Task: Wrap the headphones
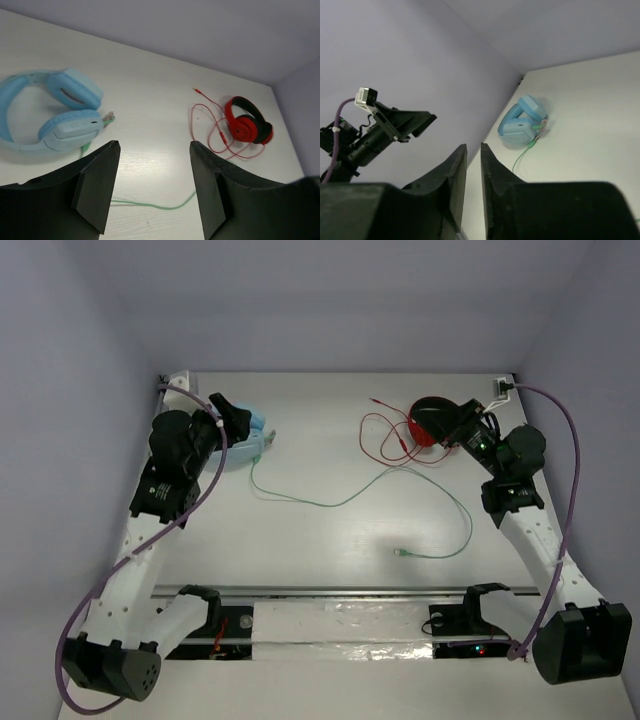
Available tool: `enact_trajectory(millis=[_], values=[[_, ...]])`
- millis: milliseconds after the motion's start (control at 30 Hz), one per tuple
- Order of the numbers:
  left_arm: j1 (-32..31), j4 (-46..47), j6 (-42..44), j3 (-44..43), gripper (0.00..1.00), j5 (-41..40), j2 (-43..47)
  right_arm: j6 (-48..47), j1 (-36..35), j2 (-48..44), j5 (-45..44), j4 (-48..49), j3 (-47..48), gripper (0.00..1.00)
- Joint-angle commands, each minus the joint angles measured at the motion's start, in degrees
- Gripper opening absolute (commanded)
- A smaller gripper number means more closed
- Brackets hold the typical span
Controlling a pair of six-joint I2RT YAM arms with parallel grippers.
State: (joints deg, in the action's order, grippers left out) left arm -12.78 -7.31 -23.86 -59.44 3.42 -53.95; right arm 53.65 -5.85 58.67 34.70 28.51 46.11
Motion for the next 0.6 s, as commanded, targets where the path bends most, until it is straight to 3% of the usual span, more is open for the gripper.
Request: enact_trajectory(millis=[0,33,67,133,200,333,500,567], values=[[-0.1,-2.3,2.6,-4.9,0.56,-7.2,-2.5,-1.2,-1.6,-2.9,-0.1,-0.4,-1.7,0.21],[-0.1,-2.7,2.8,-5.6,0.57,-9.3,-3.7,-2.0,-2.1,-3.4,-0.4,-1.3,-2.2,0.15],[-0.1,-2.7,2.8,-6.3,0.58,-11.7,-4.2,-3.6,-2.7,-3.8,-1.0,-1.7,-2.6,0.01],[-0.1,-1.7,3.3,-7.3,0.53,-12.4,-6.9,-3.9,-3.3,-3.4,-1.6,-3.4,-3.4,0.0],[-0.1,-3.6,2.9,-10.4,0.4,-13.9,-10.2,-4.3,-3.3,-2.6,-0.5,-3.8,-3.6,0.0],[2.6,-6.7,1.9,-15.1,0.01,-17.1,-19.8,-6.5,-3.3,-3.7,-2.4,-7.3,-2.5,0.0],[13.8,-8.2,0.7,-21.3,0.0,-17.8,-28.9,-7.2,-3.8,-4.9,-3.1,-7.0,-3.4,0.0],[15.7,-7.6,2.0,-23.1,0.05,-18.3,-33.0,-6.9,-4.4,-4.4,-3.1,-6.5,-3.7,0.0]])
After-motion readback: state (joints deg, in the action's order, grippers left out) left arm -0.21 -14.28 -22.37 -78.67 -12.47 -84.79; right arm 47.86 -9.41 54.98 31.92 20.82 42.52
